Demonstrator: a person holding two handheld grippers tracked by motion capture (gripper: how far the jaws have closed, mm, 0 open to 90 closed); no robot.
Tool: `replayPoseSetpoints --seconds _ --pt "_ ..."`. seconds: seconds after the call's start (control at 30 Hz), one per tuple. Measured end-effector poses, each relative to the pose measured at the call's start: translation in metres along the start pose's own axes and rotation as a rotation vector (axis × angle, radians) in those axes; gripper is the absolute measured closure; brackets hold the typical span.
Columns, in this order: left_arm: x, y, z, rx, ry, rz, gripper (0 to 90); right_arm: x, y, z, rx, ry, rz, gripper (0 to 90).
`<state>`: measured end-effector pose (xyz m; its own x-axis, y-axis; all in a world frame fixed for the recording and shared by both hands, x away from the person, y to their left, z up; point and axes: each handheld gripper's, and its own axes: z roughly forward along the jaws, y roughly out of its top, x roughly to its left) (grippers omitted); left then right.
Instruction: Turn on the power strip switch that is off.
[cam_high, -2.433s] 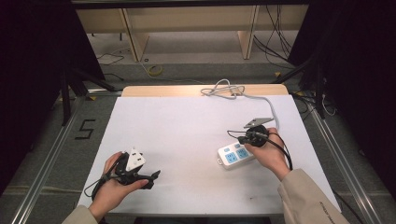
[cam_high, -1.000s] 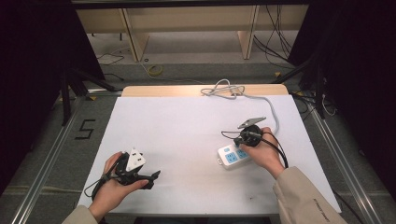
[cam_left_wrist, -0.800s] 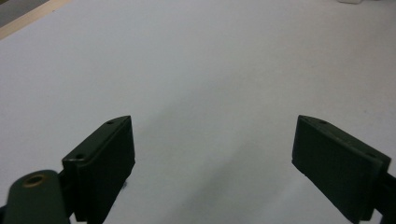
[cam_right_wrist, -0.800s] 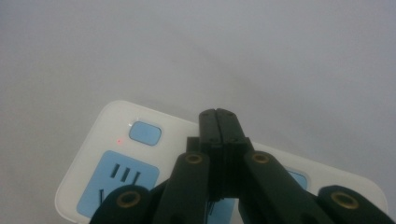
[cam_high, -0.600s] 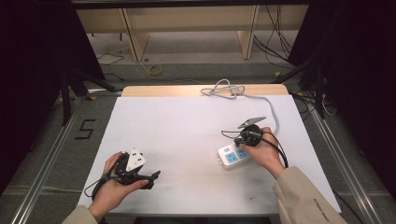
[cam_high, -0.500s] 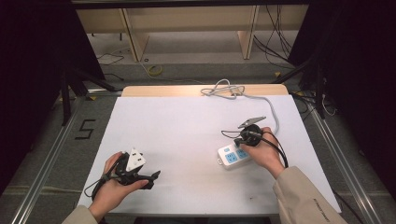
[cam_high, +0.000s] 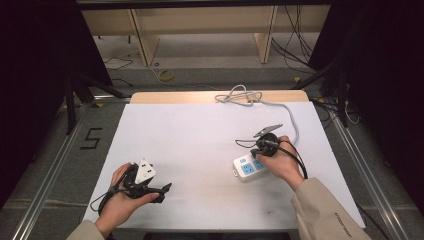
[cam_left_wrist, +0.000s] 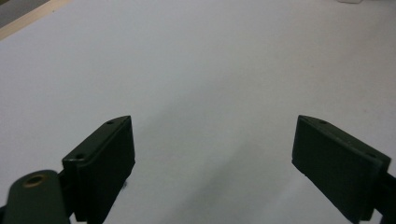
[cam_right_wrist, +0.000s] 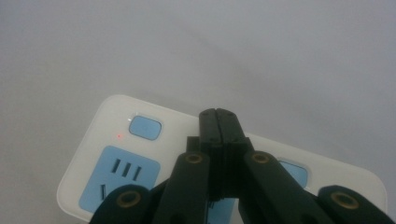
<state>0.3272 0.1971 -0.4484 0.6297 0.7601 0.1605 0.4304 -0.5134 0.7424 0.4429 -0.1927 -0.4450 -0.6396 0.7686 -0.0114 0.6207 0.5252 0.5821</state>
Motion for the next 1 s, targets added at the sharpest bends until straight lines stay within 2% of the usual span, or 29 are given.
replayPoseSetpoints --seconds 0.2,0.5,1.0 --pt "-0.0001 -0.0002 -0.0001 0.001 0.000 0.001 12.8 0.0009 0.0018 0.0007 0.017 -0.007 -0.002 90.0" --pt "-0.0005 -0.0005 -0.0002 0.003 0.003 0.001 12.7 0.0009 0.0044 0.0011 0.039 -0.006 0.020 90.0" --pt "-0.0010 -0.0006 0.0000 0.001 0.003 -0.004 12.8 -0.0008 0.0044 0.0017 0.043 0.002 0.043 90.0"
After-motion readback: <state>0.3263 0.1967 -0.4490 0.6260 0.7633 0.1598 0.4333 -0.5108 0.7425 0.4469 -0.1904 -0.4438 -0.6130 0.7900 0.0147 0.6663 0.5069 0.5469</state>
